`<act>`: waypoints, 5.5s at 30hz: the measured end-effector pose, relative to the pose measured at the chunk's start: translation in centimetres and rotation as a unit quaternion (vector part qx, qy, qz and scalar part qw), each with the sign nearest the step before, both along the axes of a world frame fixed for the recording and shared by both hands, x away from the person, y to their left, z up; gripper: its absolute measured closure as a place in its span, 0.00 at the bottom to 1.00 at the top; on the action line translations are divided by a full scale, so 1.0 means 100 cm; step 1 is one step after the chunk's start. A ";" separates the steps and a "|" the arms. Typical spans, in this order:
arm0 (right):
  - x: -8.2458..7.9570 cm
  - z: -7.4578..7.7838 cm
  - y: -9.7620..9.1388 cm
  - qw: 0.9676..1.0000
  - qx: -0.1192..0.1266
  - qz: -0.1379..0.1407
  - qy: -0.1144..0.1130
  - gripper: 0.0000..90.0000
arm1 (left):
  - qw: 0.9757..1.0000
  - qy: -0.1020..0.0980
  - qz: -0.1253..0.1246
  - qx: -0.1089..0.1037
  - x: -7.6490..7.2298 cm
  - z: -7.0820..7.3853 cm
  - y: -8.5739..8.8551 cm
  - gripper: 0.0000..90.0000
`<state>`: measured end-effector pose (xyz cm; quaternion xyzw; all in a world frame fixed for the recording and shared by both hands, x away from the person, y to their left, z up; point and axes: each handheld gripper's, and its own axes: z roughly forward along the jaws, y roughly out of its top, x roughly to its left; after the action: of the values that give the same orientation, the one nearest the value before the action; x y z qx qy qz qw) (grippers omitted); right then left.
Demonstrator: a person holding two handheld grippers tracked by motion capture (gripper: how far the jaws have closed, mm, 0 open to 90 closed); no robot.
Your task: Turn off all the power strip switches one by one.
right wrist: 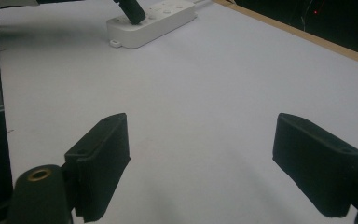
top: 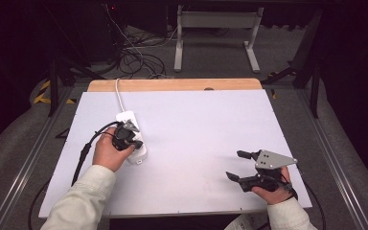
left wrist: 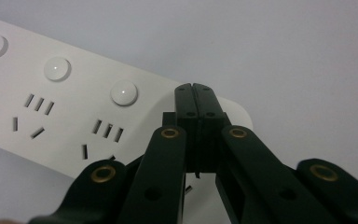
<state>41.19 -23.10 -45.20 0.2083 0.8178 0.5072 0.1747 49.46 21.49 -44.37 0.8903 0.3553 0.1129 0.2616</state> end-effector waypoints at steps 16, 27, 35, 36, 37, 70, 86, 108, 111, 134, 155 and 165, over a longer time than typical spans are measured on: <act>0.000 0.000 -0.001 1.000 0.004 -0.001 0.000 0.21 | 0.998 -0.029 0.008 -0.046 -0.001 0.008 0.001 1.00; 0.001 0.000 -0.001 1.000 0.002 -0.001 0.002 0.21 | 0.998 -0.047 0.020 -0.036 0.007 0.016 -0.001 1.00; 0.002 -0.001 -0.001 1.000 0.003 -0.002 0.003 0.21 | 0.997 -0.049 0.034 -0.046 0.014 0.018 0.007 1.00; 0.002 -0.001 -0.001 1.000 0.003 -0.002 0.003 0.21 | 0.997 -0.047 0.039 -0.045 0.017 0.018 0.010 1.00; 0.002 -0.001 -0.001 1.000 0.003 -0.001 0.004 0.21 | 0.997 -0.046 0.041 -0.044 0.018 0.018 0.011 1.00; 0.001 -0.001 -0.001 1.000 0.001 0.002 0.003 0.21 | 0.998 -0.016 0.054 -0.030 0.032 0.000 0.014 1.00; 0.000 -0.001 -0.001 1.000 0.000 0.003 0.002 0.21 | 0.998 -0.017 0.058 -0.030 0.030 -0.003 0.014 1.00; -0.001 -0.001 0.000 1.000 -0.001 0.005 0.002 0.21 | 0.998 -0.024 0.064 -0.018 0.028 -0.004 0.010 1.00; -0.001 0.000 0.000 1.000 0.000 0.005 0.001 0.21 | 0.998 -0.023 0.065 -0.015 0.028 -0.004 0.009 1.00; 0.002 -0.002 0.000 1.000 0.000 0.003 0.006 0.21 | 0.992 -0.073 0.090 -0.050 0.038 0.016 0.031 1.00; 0.002 -0.003 0.001 1.000 -0.007 0.004 0.006 0.21 | 0.993 -0.059 0.095 -0.044 0.055 -0.004 0.030 1.00; 0.002 -0.003 0.001 1.000 -0.005 0.006 0.006 0.21 | 0.992 -0.057 0.098 -0.049 0.056 -0.007 0.032 1.00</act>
<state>41.37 -22.99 -45.54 0.2055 0.8226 0.5028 0.1682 55.06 24.70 -45.05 0.8293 0.4307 0.1708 0.3123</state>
